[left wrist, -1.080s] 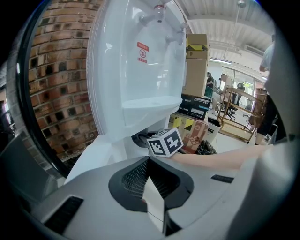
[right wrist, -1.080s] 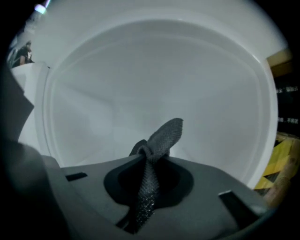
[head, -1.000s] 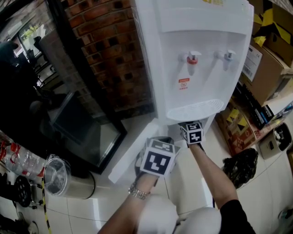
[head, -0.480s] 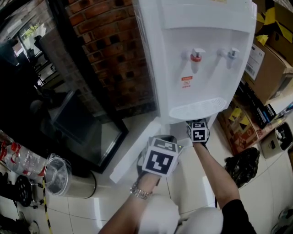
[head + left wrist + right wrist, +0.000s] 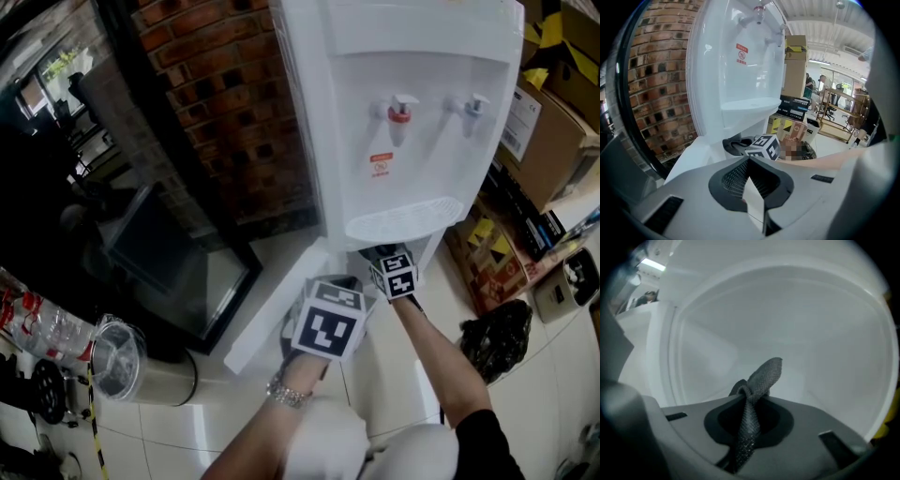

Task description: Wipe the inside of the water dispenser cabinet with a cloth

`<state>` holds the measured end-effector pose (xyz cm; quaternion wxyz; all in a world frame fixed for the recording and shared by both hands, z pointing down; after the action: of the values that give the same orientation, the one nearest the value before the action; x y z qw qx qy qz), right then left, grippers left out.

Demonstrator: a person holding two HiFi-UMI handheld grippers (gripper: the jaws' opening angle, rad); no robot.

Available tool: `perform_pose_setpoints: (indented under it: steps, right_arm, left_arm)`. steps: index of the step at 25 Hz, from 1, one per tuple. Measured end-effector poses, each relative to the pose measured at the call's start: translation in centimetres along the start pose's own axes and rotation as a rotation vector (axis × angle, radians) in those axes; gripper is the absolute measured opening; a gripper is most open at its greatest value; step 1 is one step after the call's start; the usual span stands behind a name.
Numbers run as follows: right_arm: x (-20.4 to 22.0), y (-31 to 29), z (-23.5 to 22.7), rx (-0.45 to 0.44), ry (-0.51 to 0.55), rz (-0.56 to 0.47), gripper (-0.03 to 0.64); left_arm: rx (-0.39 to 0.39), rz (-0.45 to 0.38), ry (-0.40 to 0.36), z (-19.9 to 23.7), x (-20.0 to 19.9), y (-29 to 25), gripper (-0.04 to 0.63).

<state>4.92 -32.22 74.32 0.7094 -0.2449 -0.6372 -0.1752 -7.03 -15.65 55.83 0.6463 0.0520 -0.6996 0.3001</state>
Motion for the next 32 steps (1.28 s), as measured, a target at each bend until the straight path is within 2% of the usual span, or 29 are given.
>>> perform_pose_setpoints:
  steps: [2, 3, 5, 8, 10, 15, 17, 19, 22, 24, 26, 29, 32]
  right_arm:
    - [0.3, -0.4, 1.1, -0.060, 0.034, -0.001, 0.029]
    - [0.5, -0.6, 1.1, -0.057, 0.024, -0.004, 0.029]
    - [0.8, -0.7, 0.1, 0.011, -0.018, 0.007, 0.029]
    - [1.9, 0.2, -2.7, 0.206, -0.056, 0.105, 0.029]
    - [2.9, 1.0, -4.4, 0.297, -0.055, 0.164, 0.029]
    - [2.4, 1.9, -5.4, 0.318, -0.039, 0.157, 0.029]
    - [2.3, 1.8, -5.0, 0.298, -0.053, 0.145, 0.029]
    - [1.3, 1.4, -3.8, 0.230, -0.079, 0.121, 0.029]
    - [1.1, 0.5, -1.2, 0.054, -0.120, 0.079, 0.029]
    - [0.8, -0.2, 1.0, -0.091, -0.085, 0.055, 0.029]
    - [0.5, -0.6, 2.6, -0.149, -0.061, 0.055, 0.029]
    - [0.4, -0.8, 2.5, -0.112, -0.088, 0.055, 0.029]
    - [1.2, -0.4, 0.2, 0.035, -0.116, 0.098, 0.029]
  left_arm:
    - [-0.002, -0.001, -0.006, -0.1, -0.1, 0.1, 0.002]
    - [-0.004, -0.002, -0.007, -0.1, -0.1, 0.1, 0.002]
    - [-0.005, -0.003, -0.006, 0.0, -0.1, 0.2, 0.002]
    - [-0.006, -0.001, -0.006, 0.0, -0.1, 0.3, 0.002]
    - [-0.006, -0.001, -0.007, 0.0, -0.2, 0.3, 0.002]
    - [0.001, -0.005, -0.015, -0.4, -0.3, 0.3, 0.002]
    - [0.001, -0.004, -0.016, -0.4, -0.3, 0.3, 0.002]
    - [-0.001, -0.003, -0.014, -0.3, -0.3, 0.4, 0.002]
    - [0.001, 0.000, -0.014, -0.3, -0.2, 0.4, 0.002]
    - [0.004, -0.001, -0.013, -0.4, -0.2, 0.4, 0.002]
    - [0.004, -0.001, -0.012, -0.3, -0.2, 0.4, 0.002]
    - [0.006, -0.001, -0.011, -0.2, -0.2, 0.4, 0.002]
    - [0.007, -0.006, -0.010, -0.2, -0.2, 0.5, 0.002]
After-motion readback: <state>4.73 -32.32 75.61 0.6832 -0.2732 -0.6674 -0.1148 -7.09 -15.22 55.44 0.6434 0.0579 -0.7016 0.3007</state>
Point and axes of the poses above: the fingertips, and each gripper's own axes: y backward along the fingers, z to its left, x out of its underside, the point moved 10 cm from there along y, backward along the fingers, and after that the axes turned 12 degrees about -z, right-handed, at the moved point
